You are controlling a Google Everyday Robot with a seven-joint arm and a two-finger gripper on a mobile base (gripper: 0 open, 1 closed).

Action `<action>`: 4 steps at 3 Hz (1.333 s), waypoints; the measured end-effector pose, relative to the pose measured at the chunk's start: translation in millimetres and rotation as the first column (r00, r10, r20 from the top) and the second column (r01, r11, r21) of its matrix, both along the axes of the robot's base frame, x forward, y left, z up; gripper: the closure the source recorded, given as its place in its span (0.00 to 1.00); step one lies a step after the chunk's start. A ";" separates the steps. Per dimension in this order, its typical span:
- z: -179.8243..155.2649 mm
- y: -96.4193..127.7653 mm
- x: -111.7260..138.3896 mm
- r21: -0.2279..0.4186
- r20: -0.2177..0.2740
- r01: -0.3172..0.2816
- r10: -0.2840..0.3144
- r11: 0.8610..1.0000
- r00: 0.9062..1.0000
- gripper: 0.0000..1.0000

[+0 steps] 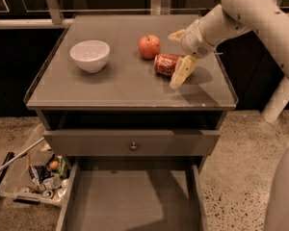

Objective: Place coke can into middle drawer

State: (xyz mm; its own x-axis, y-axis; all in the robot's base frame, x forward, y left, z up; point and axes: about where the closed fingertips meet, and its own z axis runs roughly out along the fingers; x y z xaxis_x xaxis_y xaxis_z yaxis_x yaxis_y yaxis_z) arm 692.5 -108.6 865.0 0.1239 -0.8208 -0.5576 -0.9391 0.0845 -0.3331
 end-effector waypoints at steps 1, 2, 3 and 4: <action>-17.0 -1.6 3.9 -0.030 -0.043 0.022 -0.023 0.999 0.999 0.00; -17.2 -1.6 4.0 -0.030 -0.043 0.022 -0.024 0.999 0.999 0.19; -17.2 -1.6 4.0 -0.030 -0.043 0.022 -0.024 0.999 0.999 0.42; -17.2 -1.6 4.0 -0.030 -0.043 0.022 -0.024 0.999 0.999 0.66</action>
Offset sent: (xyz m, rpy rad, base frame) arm 0.0036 -0.0014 -0.0155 -0.0265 0.0389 -0.0200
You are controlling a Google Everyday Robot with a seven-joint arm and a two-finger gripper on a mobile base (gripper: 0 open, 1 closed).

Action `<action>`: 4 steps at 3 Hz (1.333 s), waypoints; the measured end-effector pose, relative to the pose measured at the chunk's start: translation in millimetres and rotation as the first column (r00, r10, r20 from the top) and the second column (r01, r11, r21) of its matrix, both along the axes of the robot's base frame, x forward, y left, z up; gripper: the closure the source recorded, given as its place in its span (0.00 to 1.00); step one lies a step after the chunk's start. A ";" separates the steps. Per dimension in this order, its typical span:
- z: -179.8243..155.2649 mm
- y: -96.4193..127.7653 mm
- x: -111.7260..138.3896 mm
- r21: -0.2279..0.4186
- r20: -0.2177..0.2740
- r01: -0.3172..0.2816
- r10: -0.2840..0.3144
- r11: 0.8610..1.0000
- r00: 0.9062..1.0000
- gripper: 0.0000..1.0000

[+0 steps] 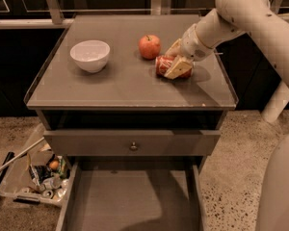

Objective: Place coke can into middle drawer

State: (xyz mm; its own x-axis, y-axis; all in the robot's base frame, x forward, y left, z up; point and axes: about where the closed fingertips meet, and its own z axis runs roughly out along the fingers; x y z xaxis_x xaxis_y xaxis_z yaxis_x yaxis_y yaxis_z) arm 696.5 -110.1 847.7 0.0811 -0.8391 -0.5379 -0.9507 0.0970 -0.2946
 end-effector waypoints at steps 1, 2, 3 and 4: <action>-0.2 0.2 -0.1 0.000 0.000 0.000 0.000 1.000 1.000 0.89; -2.2 2.0 -1.0 0.004 -0.003 -0.004 0.004 1.000 1.000 1.00; -6.9 0.3 -14.6 0.029 -0.016 0.003 -0.003 1.000 1.000 1.00; -5.6 0.0 -16.8 0.032 -0.018 0.005 -0.004 0.999 1.000 1.00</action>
Offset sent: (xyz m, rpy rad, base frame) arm -0.0042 0.0029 -0.0025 0.0152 0.0027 0.0073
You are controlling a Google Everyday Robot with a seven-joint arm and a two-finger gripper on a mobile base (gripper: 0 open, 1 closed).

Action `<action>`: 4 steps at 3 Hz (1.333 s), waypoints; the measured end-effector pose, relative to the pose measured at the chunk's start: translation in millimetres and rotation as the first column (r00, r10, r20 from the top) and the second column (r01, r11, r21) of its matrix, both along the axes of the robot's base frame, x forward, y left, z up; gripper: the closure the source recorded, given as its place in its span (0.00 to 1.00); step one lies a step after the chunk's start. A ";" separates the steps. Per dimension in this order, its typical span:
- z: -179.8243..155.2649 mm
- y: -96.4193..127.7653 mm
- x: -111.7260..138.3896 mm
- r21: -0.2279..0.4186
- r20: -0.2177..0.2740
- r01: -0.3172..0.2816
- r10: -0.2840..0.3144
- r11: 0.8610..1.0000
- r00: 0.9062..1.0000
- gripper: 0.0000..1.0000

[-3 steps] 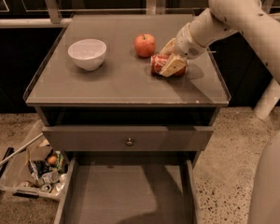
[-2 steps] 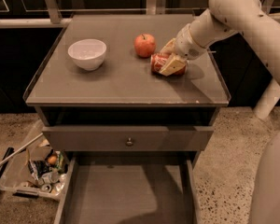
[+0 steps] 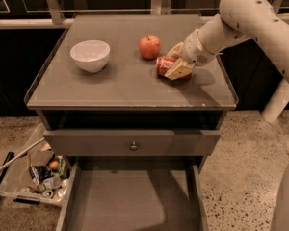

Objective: Place coke can into middle drawer

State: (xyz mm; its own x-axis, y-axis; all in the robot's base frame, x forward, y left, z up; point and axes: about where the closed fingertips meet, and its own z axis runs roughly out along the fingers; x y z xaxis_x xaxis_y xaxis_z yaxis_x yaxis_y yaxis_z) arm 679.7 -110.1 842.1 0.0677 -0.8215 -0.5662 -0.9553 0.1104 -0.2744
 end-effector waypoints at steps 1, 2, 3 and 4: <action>13.9 -10.5 -26.0 0.029 0.011 0.015 -0.016 0.999 1.000 1.00; 39.9 -31.7 -49.9 0.073 0.019 0.028 -0.029 0.997 0.999 1.00; 68.7 -58.0 -81.0 0.115 0.050 0.084 -0.090 0.990 0.995 1.00; 80.5 -72.4 -124.8 0.159 0.080 0.154 -0.169 0.975 0.982 1.00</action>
Offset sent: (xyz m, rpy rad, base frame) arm -0.0781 -0.0647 0.0833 0.1266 -0.0448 -0.0516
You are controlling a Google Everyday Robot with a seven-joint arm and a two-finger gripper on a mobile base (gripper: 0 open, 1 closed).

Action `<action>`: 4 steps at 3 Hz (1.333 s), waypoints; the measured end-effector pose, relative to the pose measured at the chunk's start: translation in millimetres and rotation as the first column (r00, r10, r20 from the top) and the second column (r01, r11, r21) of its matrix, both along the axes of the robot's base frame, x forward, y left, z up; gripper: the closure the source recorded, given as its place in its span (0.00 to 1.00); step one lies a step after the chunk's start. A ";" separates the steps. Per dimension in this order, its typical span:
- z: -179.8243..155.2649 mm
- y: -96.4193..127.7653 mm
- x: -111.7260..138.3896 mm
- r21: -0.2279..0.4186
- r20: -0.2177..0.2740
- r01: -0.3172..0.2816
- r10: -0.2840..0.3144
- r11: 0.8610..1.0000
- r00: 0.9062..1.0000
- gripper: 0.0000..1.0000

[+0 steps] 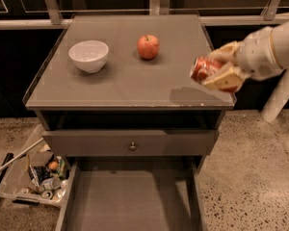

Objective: Place coke can into middle drawer

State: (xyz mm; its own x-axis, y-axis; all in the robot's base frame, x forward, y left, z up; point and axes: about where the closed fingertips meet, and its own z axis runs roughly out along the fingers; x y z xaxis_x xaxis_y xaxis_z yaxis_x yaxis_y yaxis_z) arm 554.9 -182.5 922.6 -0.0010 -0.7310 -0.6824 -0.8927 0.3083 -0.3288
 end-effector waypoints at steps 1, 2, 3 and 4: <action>-19.4 1.8 -43.9 0.045 -0.009 0.063 -0.063 0.997 0.998 1.00; -51.2 25.2 -78.5 0.066 -0.026 0.073 -0.072 0.995 0.997 1.00; -91.9 60.9 -101.5 0.075 -0.058 0.060 -0.056 0.995 0.997 1.00; -145.6 100.9 -112.6 0.062 -0.094 0.042 -0.036 0.997 0.995 1.00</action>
Offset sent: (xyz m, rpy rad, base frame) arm -0.1225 0.0536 -0.1015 0.0978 0.0623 -0.0845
